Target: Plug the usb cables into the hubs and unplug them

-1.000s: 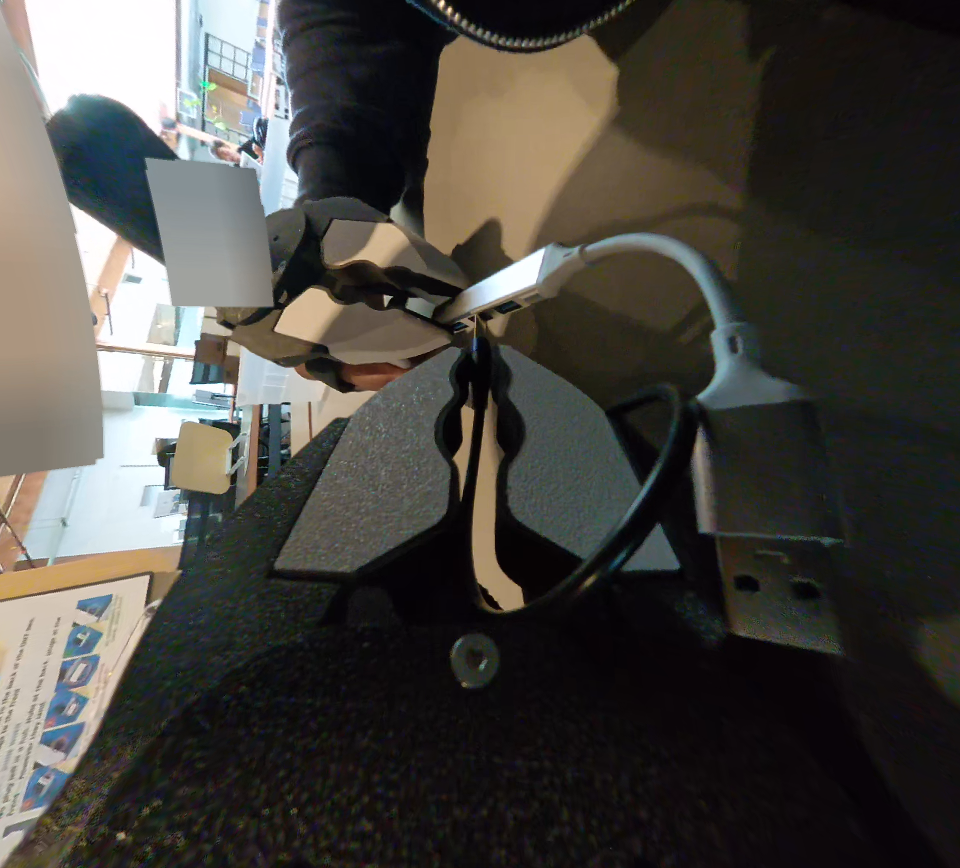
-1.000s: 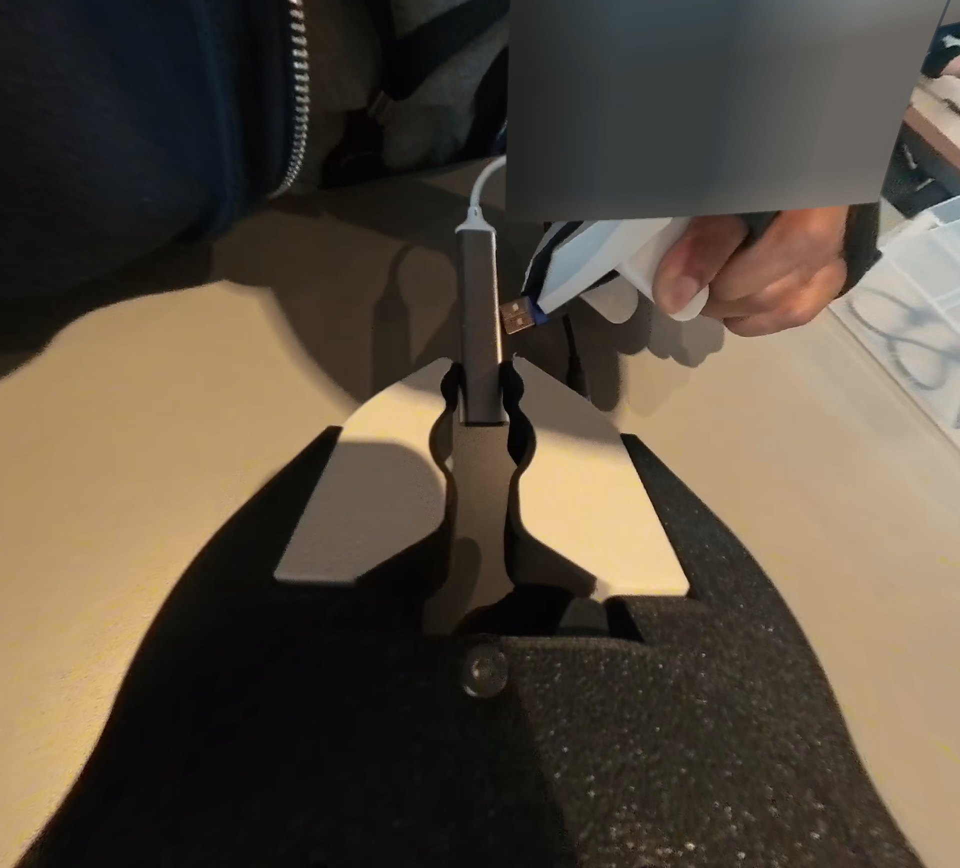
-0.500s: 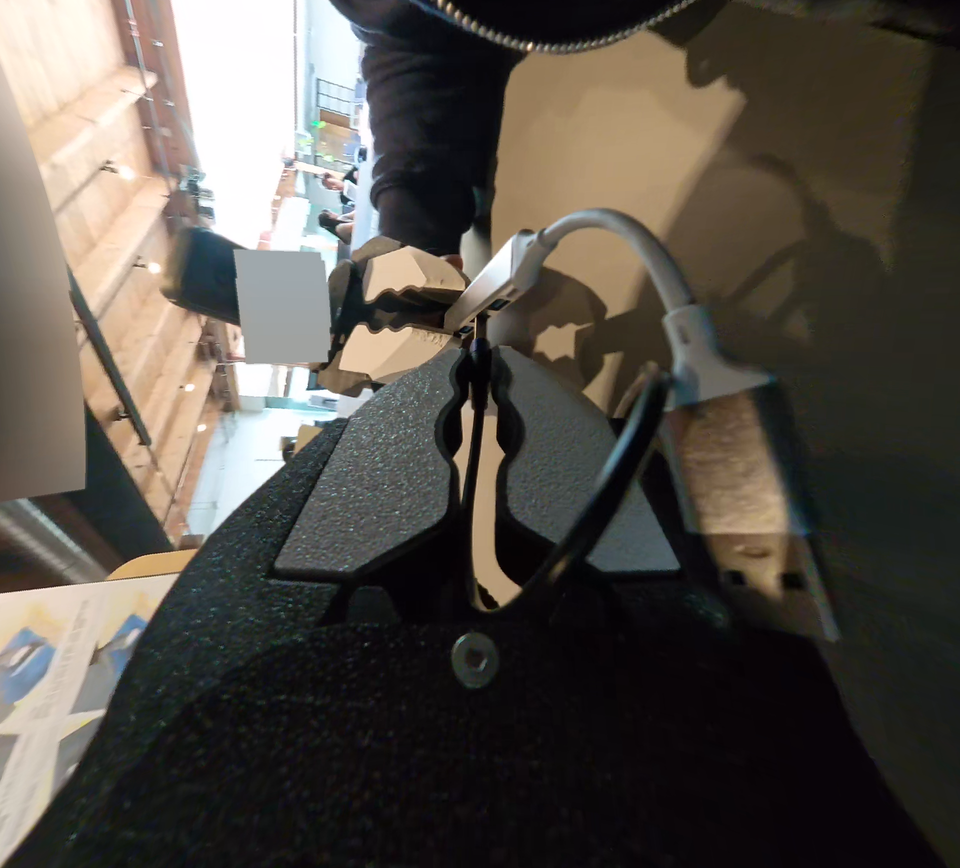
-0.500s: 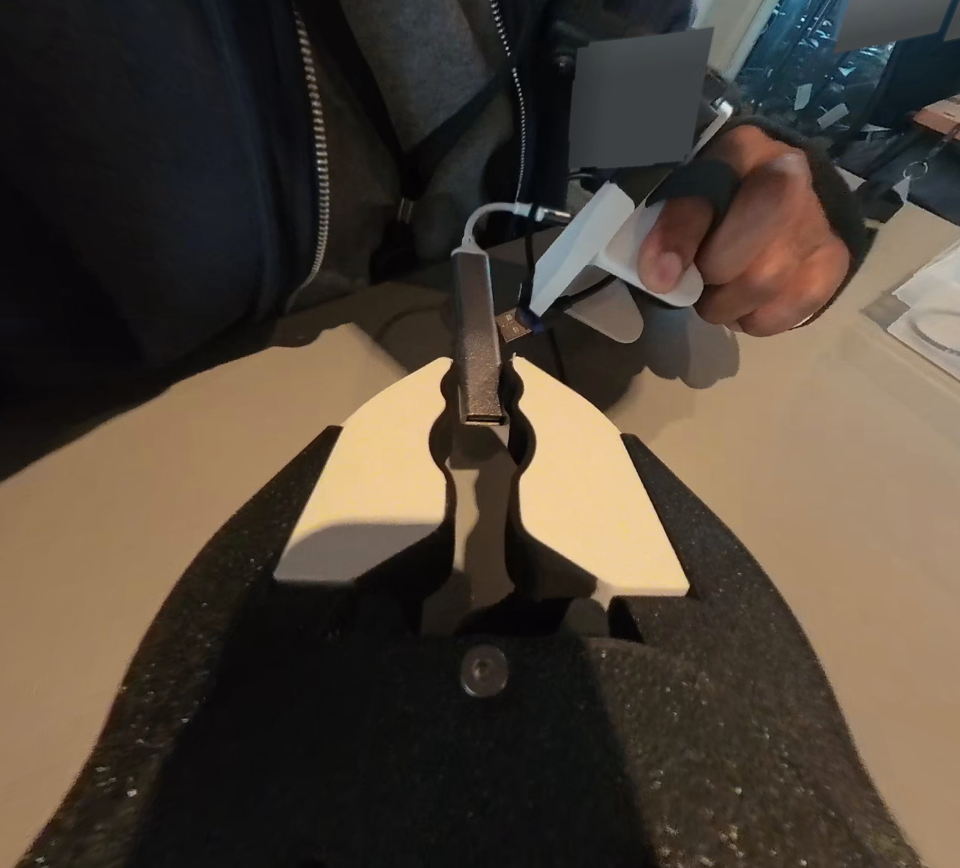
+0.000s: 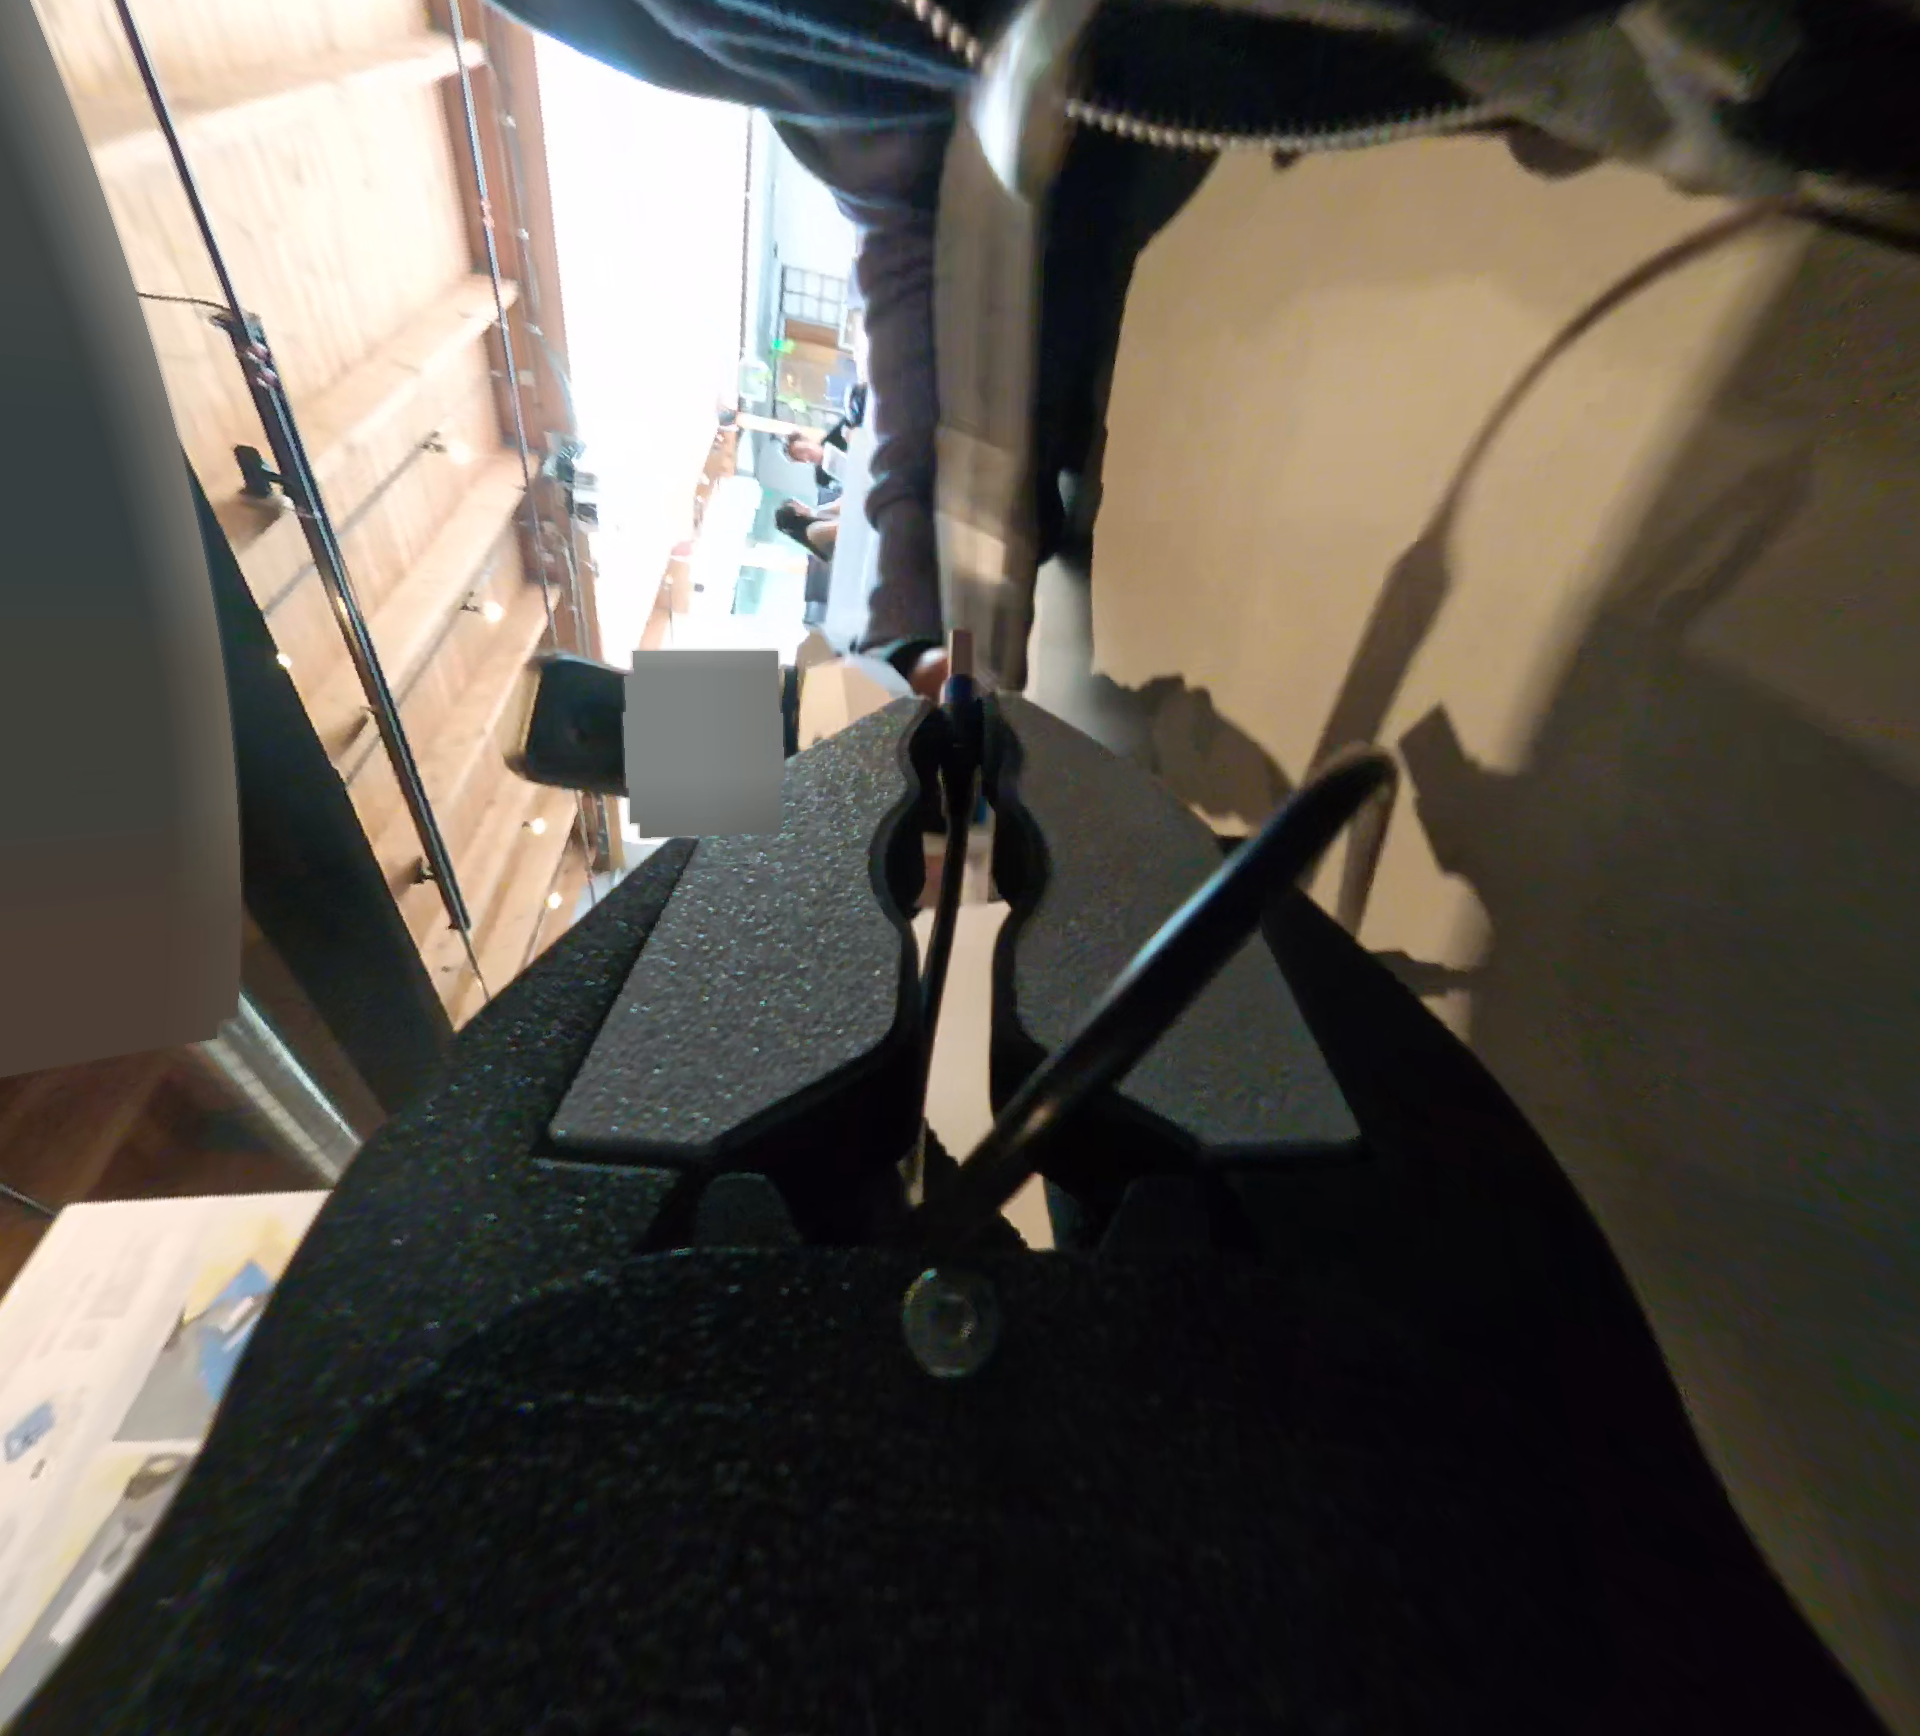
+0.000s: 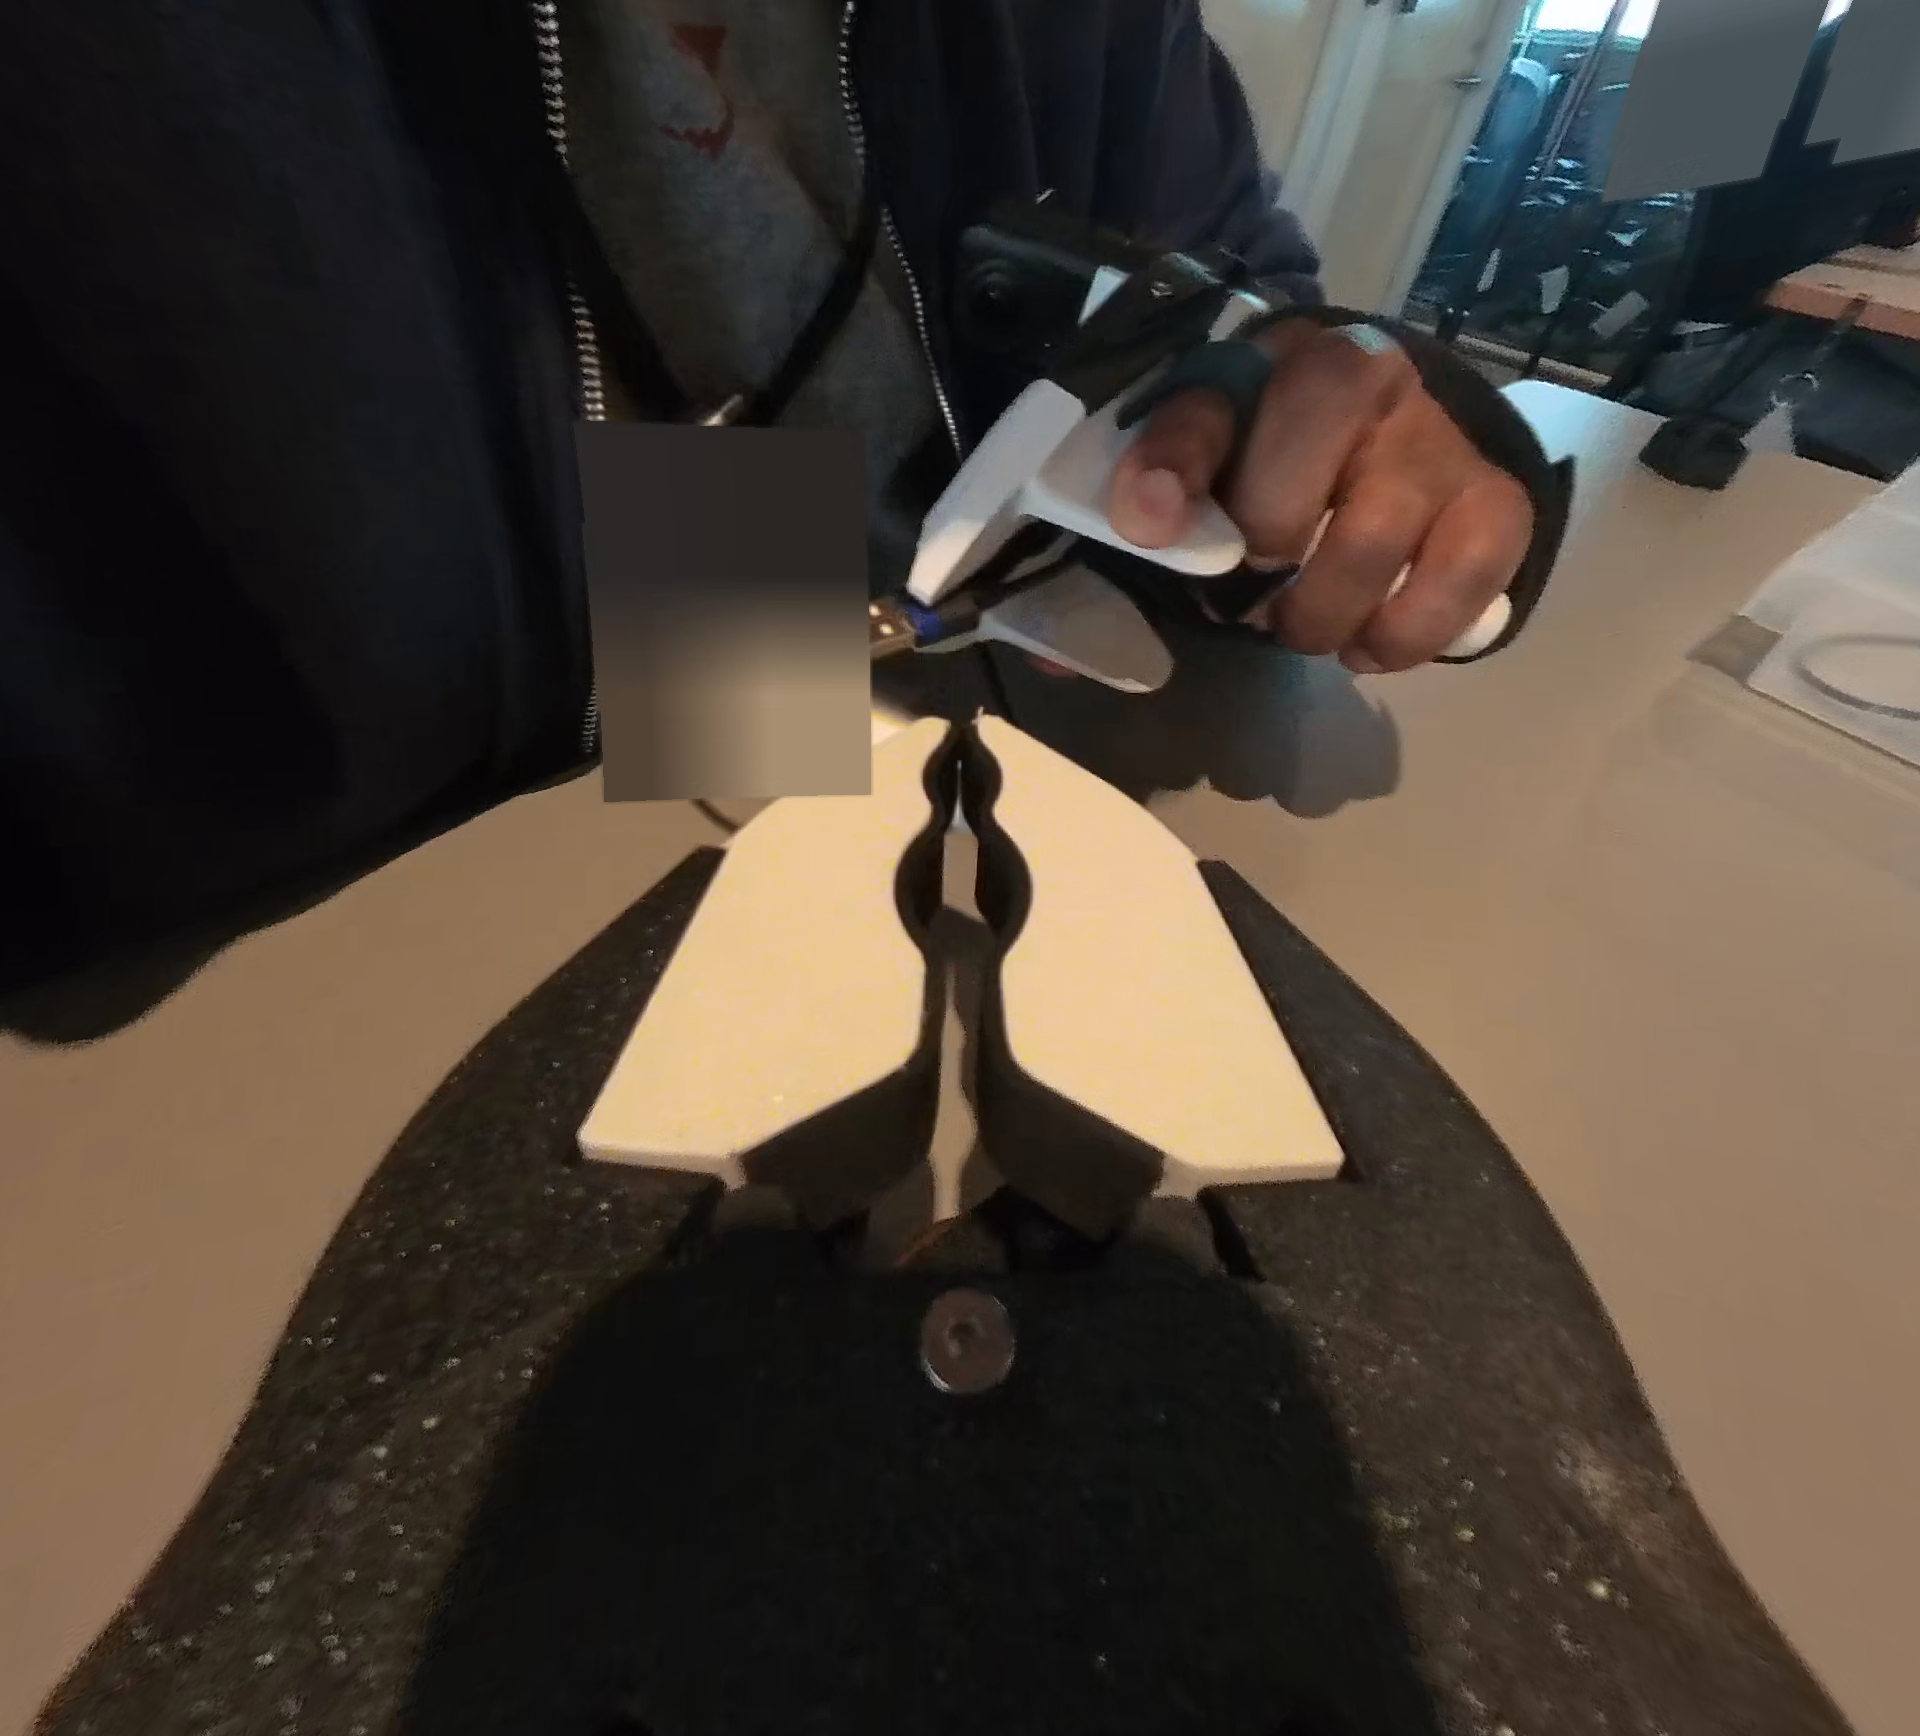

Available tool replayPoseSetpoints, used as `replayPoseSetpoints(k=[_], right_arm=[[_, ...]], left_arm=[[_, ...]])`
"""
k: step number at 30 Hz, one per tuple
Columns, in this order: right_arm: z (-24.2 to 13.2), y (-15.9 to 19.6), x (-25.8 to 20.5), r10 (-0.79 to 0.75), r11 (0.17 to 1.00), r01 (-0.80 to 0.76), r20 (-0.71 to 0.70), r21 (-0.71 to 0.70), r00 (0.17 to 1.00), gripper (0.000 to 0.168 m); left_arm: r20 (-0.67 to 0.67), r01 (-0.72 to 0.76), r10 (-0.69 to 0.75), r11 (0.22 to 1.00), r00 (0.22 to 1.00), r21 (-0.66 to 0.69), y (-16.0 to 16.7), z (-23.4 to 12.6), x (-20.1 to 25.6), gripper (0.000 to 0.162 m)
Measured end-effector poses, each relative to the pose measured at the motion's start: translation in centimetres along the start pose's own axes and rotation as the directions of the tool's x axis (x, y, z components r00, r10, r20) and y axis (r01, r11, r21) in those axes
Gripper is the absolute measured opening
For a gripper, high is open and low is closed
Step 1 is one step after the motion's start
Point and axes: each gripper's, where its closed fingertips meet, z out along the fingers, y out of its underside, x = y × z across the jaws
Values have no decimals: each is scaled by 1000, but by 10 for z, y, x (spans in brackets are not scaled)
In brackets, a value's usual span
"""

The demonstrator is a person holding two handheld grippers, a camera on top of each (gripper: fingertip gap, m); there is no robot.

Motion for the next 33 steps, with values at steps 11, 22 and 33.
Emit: replayPoseSetpoints(k=[11,22,33], right_arm=[[-5,31,23,106,948,-213,-398,-236,911,5],[-34,78,-47,56,736,-497,-691,-459,721,37],[13,67,-62,-513,505,-142,-429,-851,743,32]], left_arm=[[-95,53,-60,996,994,-75,20,-1,20,7],[-116,109,-121,988,986,-108,33,4,21,7],[-48,160,-166,980,985,-117,34,0,6,7]])
